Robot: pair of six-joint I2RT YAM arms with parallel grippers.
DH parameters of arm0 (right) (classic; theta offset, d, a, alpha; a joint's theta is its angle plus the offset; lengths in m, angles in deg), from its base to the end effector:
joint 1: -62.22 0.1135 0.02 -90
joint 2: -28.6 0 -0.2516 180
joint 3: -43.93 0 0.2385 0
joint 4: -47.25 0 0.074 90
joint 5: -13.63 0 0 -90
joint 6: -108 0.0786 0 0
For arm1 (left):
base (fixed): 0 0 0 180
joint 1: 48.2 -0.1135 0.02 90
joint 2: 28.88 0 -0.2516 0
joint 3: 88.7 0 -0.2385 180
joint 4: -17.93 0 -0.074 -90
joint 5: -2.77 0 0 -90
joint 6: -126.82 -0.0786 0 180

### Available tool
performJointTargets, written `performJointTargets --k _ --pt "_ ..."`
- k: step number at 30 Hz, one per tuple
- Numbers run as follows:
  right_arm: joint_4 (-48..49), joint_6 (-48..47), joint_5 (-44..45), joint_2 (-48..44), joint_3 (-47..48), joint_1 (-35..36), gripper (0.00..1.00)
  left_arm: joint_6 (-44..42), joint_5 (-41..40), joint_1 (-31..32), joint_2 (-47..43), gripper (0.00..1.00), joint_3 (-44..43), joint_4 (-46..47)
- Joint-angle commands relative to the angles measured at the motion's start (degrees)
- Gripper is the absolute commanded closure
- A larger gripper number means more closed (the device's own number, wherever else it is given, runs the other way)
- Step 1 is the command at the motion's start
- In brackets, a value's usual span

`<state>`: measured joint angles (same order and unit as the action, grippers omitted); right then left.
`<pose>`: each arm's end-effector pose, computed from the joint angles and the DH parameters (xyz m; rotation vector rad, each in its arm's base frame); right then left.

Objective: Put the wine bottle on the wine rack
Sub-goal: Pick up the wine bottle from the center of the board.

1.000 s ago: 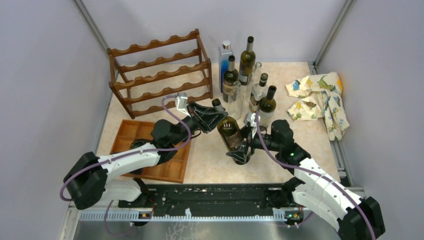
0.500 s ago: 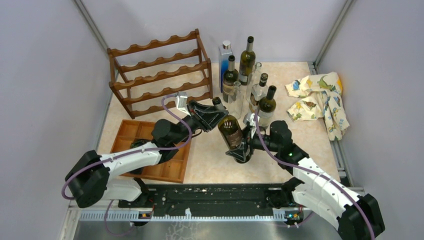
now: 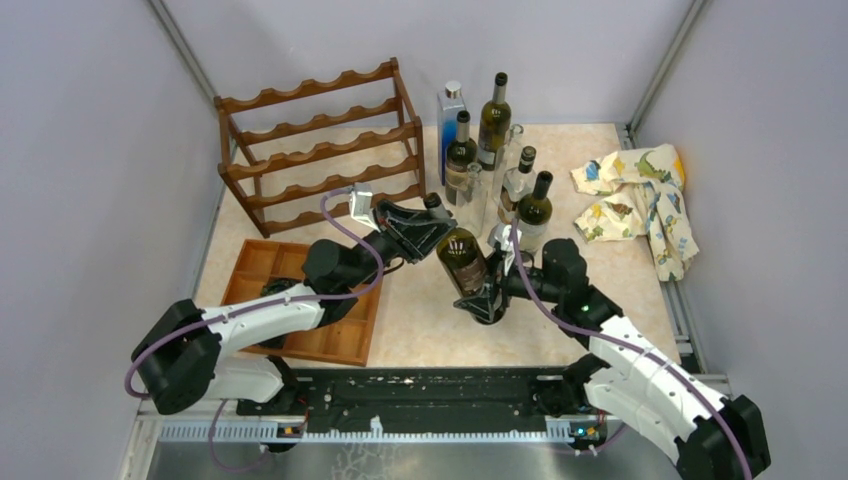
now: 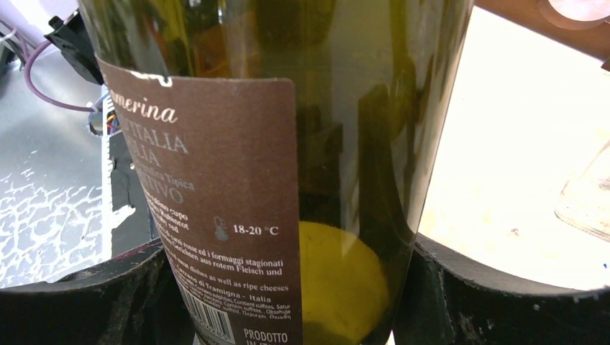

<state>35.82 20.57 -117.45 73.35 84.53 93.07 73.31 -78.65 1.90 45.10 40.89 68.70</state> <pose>0.1517 0.1508 0.2376 -0.9540 1.6511 1.0586 0.1861 -0.2408 0.3293 0.2906 1.1819 -1.4231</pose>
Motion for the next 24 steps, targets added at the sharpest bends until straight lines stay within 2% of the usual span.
performJointTargets --k 1,8,11,14,17,24 --pt "1.5 -2.4 -0.5 -2.0 4.6 -0.9 1.0 3.2 -0.8 0.3 -2.0 0.72 -0.7 4.9" --pt "-2.3 -5.4 -0.9 -3.5 6.2 -1.9 1.0 3.3 -0.5 0.3 -3.7 0.24 -0.3 -1.1" --pt "-3.0 -5.5 -1.0 -4.2 6.6 -2.6 1.0 2.7 -0.4 0.3 -5.3 0.1 0.2 -4.2" --pt "-5.6 -5.5 -1.1 -4.9 6.7 -3.6 1.0 1.2 -0.9 0.3 -7.9 0.02 0.8 -8.5" --pt "-7.0 -5.8 -1.6 -5.6 6.9 -5.2 1.0 -1.7 -1.9 0.3 -11.6 0.01 0.9 -17.2" --pt "-17.2 -14.8 -1.9 -8.0 7.7 -5.9 1.0 -8.0 -8.0 -0.2 -21.2 0.01 -6.6 -48.9"
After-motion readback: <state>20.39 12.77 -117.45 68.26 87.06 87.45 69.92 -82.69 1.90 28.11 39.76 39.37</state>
